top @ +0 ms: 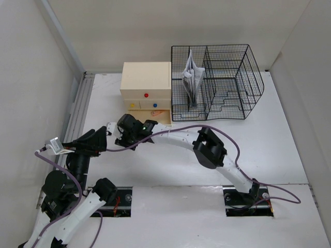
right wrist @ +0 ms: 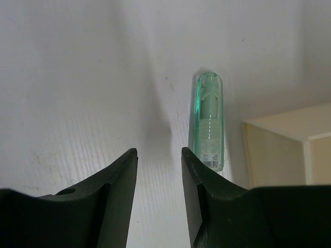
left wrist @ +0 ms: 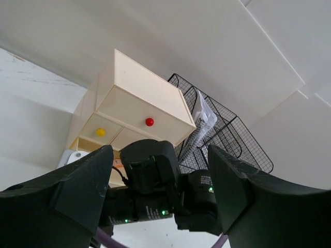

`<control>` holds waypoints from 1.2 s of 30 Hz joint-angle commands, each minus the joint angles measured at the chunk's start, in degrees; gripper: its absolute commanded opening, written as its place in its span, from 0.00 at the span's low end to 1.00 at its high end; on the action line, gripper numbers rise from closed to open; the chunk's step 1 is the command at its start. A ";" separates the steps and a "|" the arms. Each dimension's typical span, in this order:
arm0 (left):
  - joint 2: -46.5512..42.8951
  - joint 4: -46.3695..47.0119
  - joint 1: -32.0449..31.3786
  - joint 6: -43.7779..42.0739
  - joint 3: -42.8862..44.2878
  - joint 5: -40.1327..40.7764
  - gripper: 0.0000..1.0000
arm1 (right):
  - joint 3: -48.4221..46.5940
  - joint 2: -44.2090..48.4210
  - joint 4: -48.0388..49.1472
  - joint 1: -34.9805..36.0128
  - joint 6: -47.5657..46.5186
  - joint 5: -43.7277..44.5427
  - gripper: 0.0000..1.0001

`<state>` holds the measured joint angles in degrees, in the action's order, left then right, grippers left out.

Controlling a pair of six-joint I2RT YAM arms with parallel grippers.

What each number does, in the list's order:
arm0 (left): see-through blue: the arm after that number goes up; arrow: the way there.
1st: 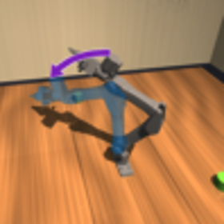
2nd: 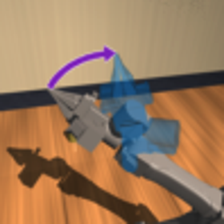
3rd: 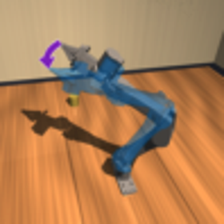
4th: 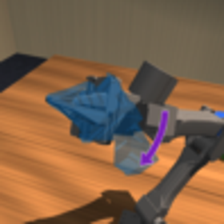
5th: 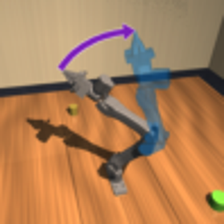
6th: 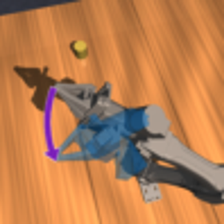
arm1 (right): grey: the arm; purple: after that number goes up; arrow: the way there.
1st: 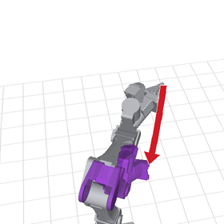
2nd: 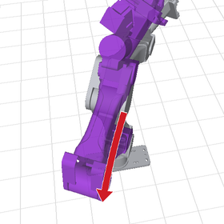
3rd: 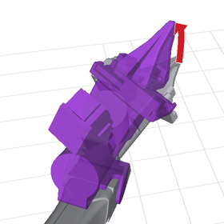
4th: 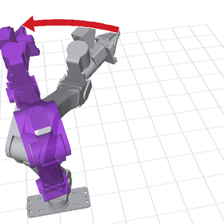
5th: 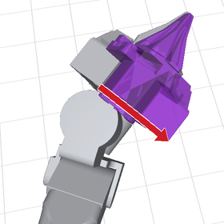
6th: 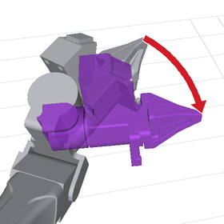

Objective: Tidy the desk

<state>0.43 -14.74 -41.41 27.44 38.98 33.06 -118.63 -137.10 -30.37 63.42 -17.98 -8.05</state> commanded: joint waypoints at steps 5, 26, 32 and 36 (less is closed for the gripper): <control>-2.45 2.97 0.28 -0.99 -0.05 -0.63 0.71 | 0.76 0.25 6.55 0.74 4.71 9.54 0.45; -2.45 2.97 0.28 -0.99 -0.05 -0.63 0.71 | -2.84 -4.32 4.53 0.74 6.73 12.27 0.45; -1.92 2.97 0.28 -0.99 -0.05 -0.63 0.71 | -4.42 -5.55 2.52 -1.10 6.73 8.06 0.45; -1.92 2.97 0.28 -0.99 -0.05 -0.63 0.71 | -3.90 -6.08 2.51 -1.63 9.00 7.35 0.42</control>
<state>0.43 -14.72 -41.41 27.44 38.98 33.06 -120.70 -141.53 -26.76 62.67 -11.40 1.02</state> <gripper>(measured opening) 0.706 0.430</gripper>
